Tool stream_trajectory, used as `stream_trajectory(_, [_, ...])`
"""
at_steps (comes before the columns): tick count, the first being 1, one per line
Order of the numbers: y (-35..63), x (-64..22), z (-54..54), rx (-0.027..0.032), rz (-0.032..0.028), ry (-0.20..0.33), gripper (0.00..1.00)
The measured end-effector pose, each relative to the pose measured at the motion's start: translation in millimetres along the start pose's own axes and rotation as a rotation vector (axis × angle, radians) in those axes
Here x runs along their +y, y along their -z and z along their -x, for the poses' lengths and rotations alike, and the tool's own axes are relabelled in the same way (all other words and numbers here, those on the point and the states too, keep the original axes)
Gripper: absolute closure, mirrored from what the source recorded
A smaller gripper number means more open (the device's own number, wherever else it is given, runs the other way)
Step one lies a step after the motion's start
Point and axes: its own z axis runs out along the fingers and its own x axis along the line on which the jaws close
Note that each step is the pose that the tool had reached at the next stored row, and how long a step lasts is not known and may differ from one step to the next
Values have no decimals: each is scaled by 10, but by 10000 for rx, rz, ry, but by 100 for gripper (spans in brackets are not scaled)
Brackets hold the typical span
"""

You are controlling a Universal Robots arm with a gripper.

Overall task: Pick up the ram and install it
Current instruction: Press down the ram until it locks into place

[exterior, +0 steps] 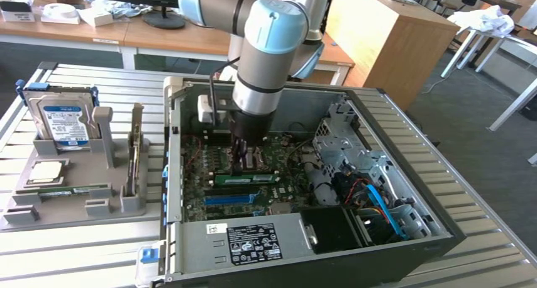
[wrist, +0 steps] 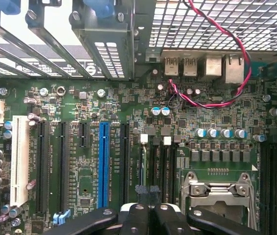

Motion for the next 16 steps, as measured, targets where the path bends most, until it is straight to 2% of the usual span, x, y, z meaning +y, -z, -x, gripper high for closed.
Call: stream_trajectory(16, [-31, 2, -5, 3, -1, 0, 90])
